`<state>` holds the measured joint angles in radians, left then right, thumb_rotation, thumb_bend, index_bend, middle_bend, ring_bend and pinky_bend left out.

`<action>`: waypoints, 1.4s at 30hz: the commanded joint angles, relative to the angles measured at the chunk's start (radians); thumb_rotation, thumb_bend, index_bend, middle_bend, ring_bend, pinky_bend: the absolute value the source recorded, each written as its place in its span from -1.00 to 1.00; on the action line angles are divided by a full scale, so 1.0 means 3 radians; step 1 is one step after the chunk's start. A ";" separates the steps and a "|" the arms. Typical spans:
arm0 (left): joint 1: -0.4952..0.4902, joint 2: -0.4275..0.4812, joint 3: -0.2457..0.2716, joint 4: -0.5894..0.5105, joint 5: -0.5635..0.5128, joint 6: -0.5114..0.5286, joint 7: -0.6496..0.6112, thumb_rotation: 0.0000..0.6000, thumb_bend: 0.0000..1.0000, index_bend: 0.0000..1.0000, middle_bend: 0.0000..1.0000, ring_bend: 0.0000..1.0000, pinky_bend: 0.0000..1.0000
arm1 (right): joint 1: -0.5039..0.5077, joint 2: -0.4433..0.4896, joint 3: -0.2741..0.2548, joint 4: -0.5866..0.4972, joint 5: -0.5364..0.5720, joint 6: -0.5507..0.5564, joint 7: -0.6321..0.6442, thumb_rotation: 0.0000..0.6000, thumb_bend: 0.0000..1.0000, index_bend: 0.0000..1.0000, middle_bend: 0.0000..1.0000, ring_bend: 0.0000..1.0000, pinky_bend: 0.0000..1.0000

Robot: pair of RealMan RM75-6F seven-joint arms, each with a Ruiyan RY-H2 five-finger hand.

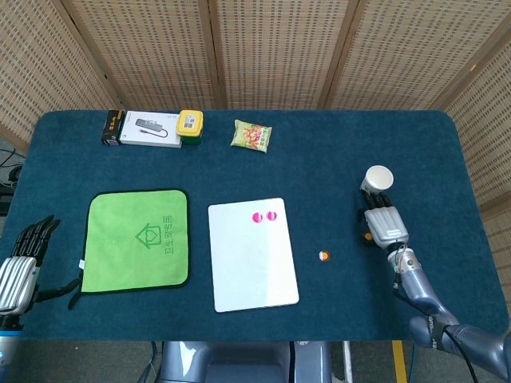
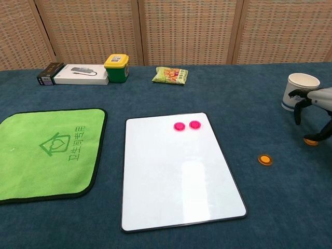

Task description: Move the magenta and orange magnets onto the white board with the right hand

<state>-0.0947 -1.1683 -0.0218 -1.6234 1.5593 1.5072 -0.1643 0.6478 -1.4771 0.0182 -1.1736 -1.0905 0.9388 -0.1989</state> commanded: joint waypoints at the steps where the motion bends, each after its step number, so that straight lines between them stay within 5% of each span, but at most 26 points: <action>1: 0.0003 -0.0001 0.0000 0.0002 0.0000 0.0005 -0.0003 1.00 -0.96 -1.00 -1.00 -1.00 -1.00 | -0.0050 -0.0031 -0.0007 0.0081 -0.0070 -0.0020 0.0070 1.00 -0.30 -0.19 -1.00 -1.00 -1.00; 20: 0.0008 -0.0006 -0.0004 0.0007 -0.0012 0.0012 0.0003 1.00 -0.96 -1.00 -1.00 -1.00 -1.00 | -0.0203 -0.0220 0.0061 0.0483 -0.0271 -0.0165 0.0322 1.00 -0.29 -0.18 -1.00 -1.00 -1.00; 28: 0.0007 -0.0007 -0.0006 0.0004 -0.0017 0.0009 0.0013 1.00 -0.96 -1.00 -1.00 -1.00 -1.00 | -0.0238 -0.0237 0.0100 0.0537 -0.0371 -0.0166 0.0396 1.00 -0.21 0.07 -1.00 -1.00 -1.00; 42: -0.0003 -0.0005 -0.0004 -0.0007 -0.0018 -0.0011 0.0019 1.00 -0.96 -1.00 -1.00 -1.00 -1.00 | 0.0174 0.0005 0.0462 -0.0467 -0.0426 -0.0224 -0.0108 1.00 -0.21 0.08 -1.00 -1.00 -1.00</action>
<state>-0.0955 -1.1700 -0.0230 -1.6256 1.5538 1.5038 -0.1586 0.6648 -1.4827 0.1283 -1.2719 -1.2284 0.8837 -0.1825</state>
